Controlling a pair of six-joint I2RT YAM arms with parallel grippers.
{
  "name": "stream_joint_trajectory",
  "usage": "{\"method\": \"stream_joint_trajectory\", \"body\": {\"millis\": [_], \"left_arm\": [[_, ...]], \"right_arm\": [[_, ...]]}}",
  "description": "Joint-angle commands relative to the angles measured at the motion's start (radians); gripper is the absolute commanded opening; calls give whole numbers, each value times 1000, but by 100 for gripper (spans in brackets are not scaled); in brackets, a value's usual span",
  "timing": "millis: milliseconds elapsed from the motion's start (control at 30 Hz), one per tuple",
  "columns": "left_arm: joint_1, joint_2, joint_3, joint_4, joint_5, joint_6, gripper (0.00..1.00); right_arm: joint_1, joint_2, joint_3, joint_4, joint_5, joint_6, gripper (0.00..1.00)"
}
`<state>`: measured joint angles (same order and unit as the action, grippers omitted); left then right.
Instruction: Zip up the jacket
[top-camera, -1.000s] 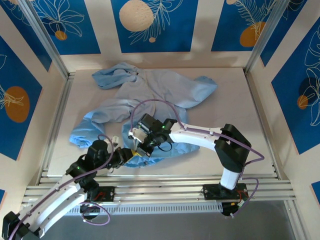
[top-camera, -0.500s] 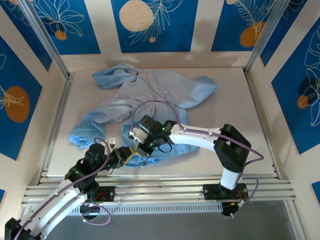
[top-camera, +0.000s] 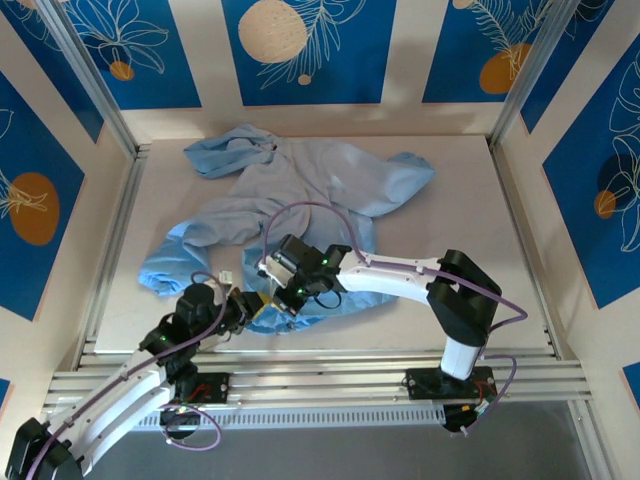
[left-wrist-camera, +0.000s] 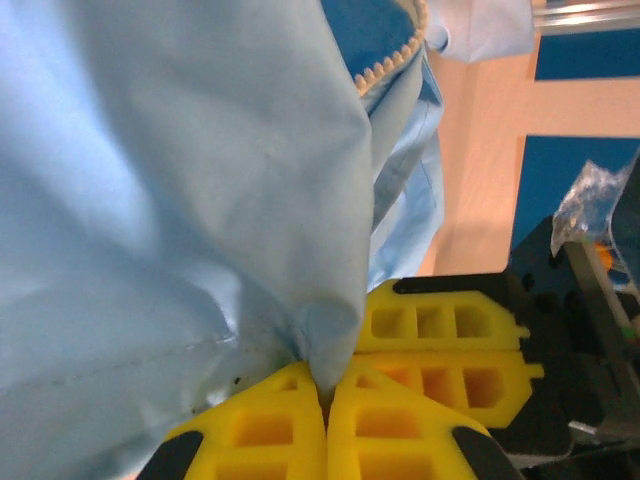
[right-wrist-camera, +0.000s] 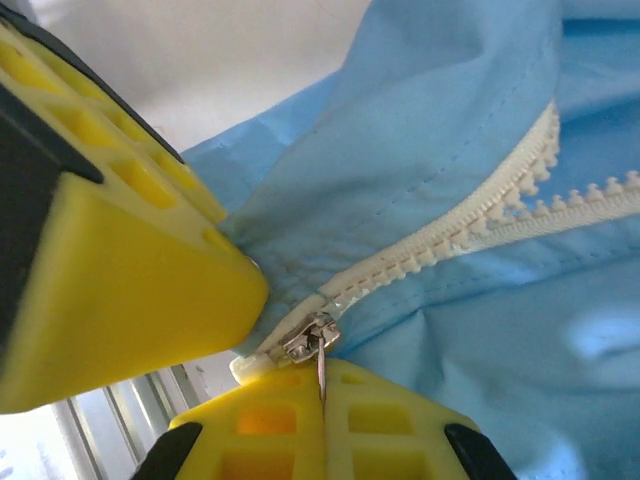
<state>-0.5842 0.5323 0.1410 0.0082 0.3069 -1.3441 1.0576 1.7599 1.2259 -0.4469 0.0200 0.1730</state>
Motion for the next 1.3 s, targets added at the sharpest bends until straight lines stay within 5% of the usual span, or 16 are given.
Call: {"method": "stream_joint_trajectory", "body": {"millis": [0,167,467,567,900,1267], "left_arm": [[16,14,0,40,18,30,0],[18,44,35,-20,81,72,0],[23,17,27,-91,179,112,0],[36,20,-3,-76,205,127,0],[93,113,-76,-67,198,226,0],[254,559,46,206,276,408,0]], "right_arm": [[18,-37,38,-69,106,61,0],[18,-51,32,-98,140,113,0],[-7,-26,-13,71,-309,-54,0],[-32,23,18,43,-362,-85,0],[-72,191,140,-65,-111,-9,0],[-123,281,223,-36,-17,54,0]]}}
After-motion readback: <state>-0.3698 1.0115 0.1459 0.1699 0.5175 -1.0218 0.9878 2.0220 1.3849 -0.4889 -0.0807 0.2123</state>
